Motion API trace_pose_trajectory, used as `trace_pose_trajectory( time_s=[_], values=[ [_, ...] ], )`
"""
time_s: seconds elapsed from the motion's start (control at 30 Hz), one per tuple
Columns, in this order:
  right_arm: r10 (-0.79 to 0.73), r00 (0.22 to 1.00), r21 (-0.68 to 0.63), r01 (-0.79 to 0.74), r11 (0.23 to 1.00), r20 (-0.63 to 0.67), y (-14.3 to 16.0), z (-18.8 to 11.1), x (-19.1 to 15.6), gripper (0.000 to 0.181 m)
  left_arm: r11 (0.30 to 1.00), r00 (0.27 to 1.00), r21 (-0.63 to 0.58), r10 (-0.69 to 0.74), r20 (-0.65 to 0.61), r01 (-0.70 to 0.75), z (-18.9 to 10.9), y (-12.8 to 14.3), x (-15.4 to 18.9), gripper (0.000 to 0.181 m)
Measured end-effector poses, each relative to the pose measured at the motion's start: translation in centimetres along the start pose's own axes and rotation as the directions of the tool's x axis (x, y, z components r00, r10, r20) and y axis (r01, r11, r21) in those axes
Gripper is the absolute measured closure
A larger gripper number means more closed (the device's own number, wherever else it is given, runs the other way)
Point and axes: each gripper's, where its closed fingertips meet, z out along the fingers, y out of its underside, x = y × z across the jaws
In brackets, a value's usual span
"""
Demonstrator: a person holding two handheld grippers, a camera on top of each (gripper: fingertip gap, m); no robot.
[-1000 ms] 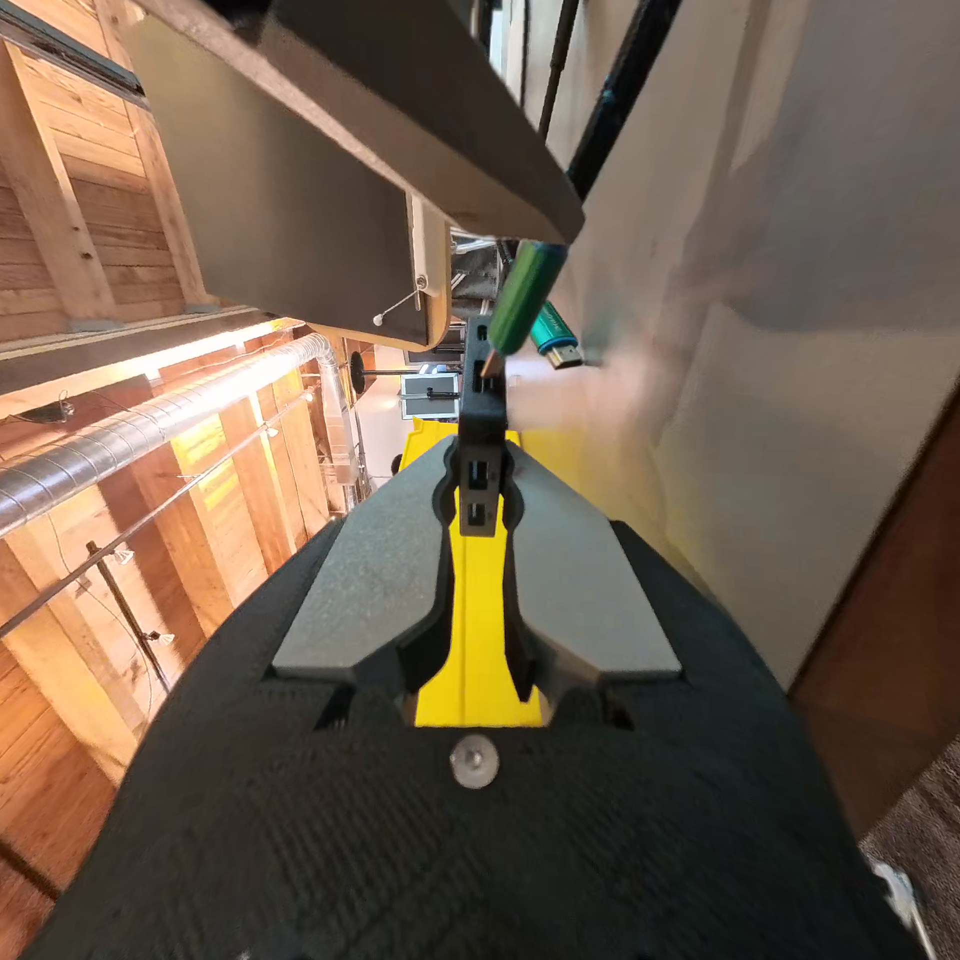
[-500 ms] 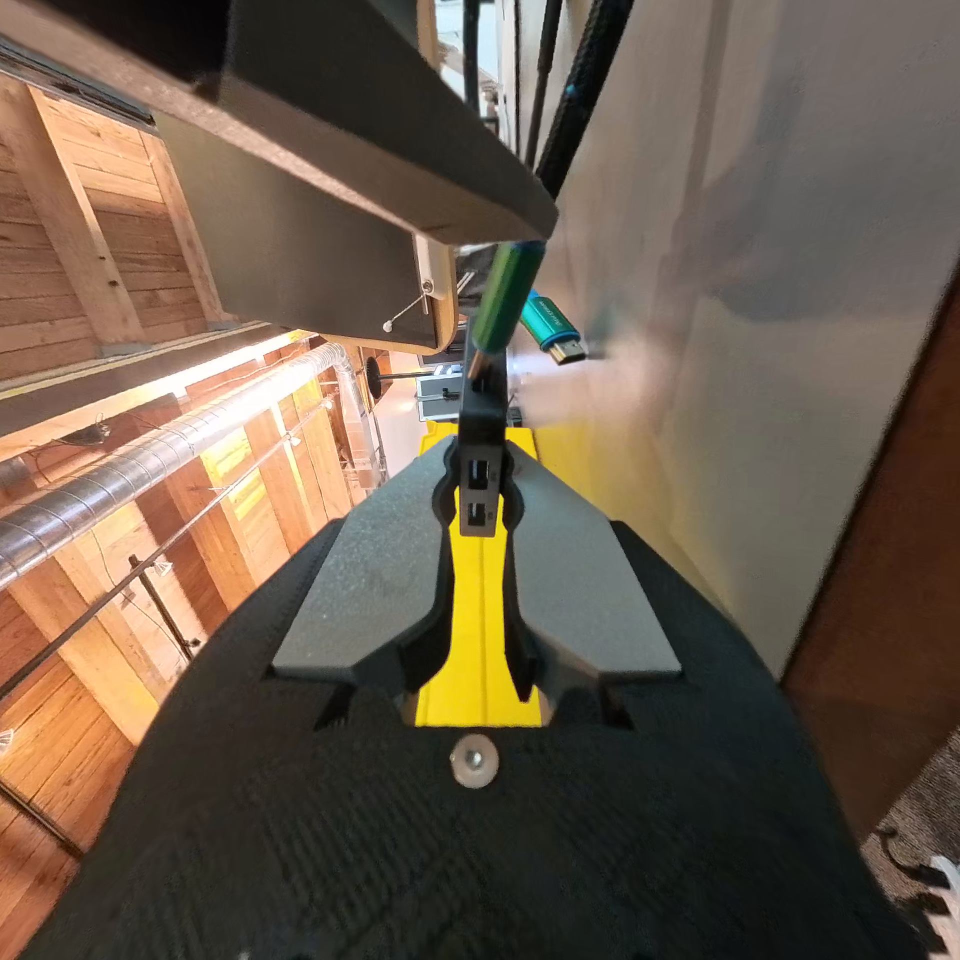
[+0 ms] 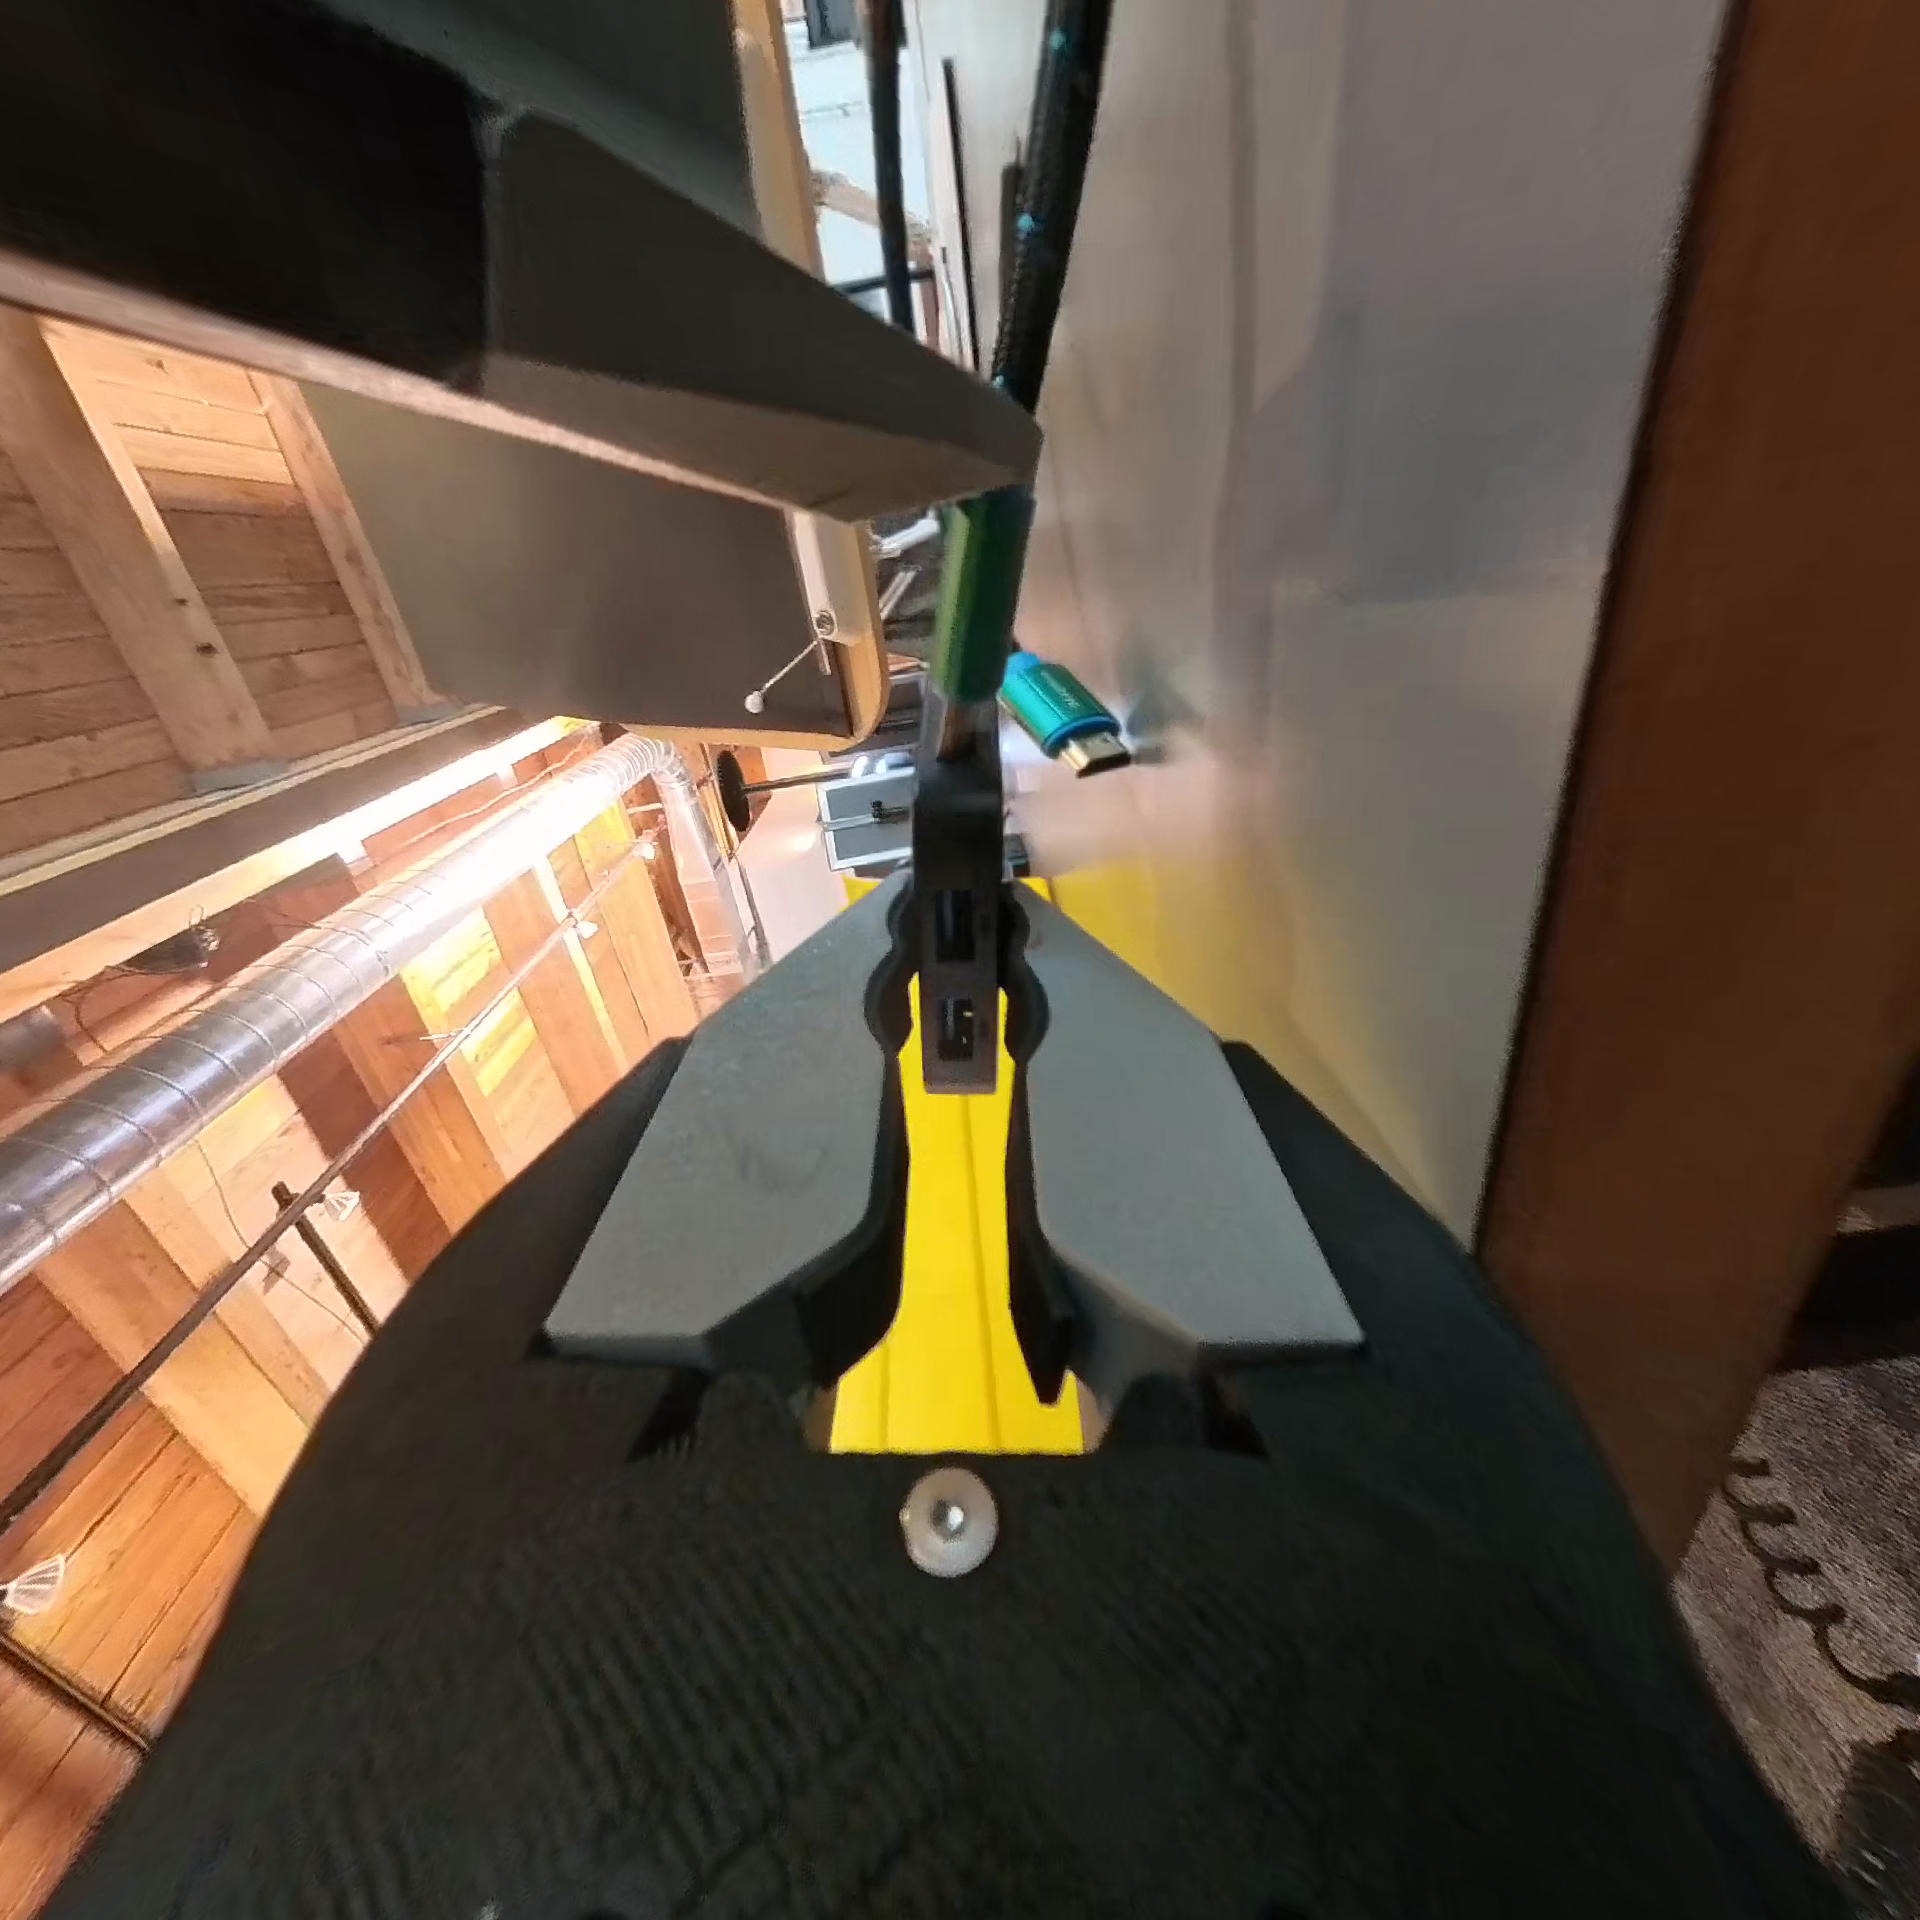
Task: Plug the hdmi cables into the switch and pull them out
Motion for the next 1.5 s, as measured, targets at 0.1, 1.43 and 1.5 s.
trace_pose_trajectory(
  time_s=[0.1, 1.43, 1.5],
  values=[
    [-0.004, 1.000, 0.006, 0.005, 1.000, -0.031, -0.2, -0.4, 0.4, 0.176, 1.000, 1.000, -0.007, -0.014, -0.021, 0.014, 0.0, 0.1, 0.2, 0.171],
    [-0.217, 0.974, 0.294, 0.226, 0.929, -0.062, -0.8, -1.5, 0.5, 0.181, 0.972, 0.910, 0.047, -0.199, -0.364, 0.231, -1.6, -1.0, 2.3, 0.170],
    [-0.110, 0.993, 0.297, 0.091, 0.950, 0.047, -0.1, -1.3, 0.7, 0.181, 0.974, 0.914, 0.057, -0.185, -0.360, 0.220, -1.6, -0.8, 2.3, 0.170]
  ],
)
